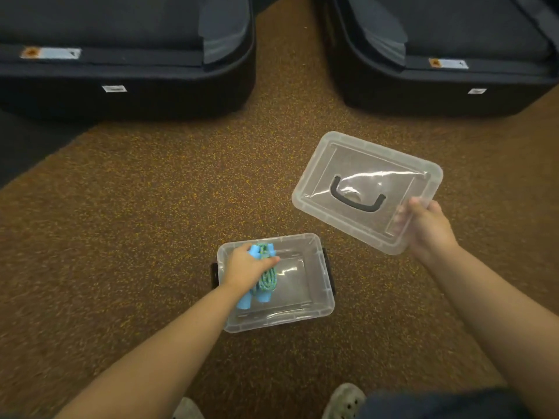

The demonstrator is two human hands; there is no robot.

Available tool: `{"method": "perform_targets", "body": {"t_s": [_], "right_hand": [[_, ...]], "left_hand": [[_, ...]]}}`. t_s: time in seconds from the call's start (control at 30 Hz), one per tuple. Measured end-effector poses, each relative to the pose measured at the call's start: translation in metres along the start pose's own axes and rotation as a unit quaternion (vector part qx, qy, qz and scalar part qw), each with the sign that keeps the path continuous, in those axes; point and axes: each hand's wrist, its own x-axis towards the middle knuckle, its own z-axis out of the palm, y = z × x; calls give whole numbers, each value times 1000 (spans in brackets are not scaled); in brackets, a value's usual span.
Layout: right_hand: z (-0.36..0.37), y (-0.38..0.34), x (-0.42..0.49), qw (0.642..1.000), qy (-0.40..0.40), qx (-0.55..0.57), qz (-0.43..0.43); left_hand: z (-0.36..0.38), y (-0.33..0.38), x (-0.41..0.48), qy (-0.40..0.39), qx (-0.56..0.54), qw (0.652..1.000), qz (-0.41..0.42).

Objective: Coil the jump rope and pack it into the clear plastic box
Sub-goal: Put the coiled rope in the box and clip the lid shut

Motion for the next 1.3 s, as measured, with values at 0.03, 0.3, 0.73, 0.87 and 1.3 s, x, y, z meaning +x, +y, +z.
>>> {"method": "perform_targets", "body": {"t_s": [0.03,0.3,0.73,0.87,1.3], "right_hand": [[1,0,-1,1000,-6,1,0],[15,20,1,999,-14,24,34],[54,29,13,996,-51,23,72],[59,35,20,994,-70,1,81],[71,42,21,991,-108,-21,82]], "left_hand": [[4,2,2,1,64,998,30],[22,4,7,-114,557,782,254],[53,-55,33,-149,659,664,320],[56,-60,38,-150,654,691,269],[56,-71,55,-200,542,795,186]]}}
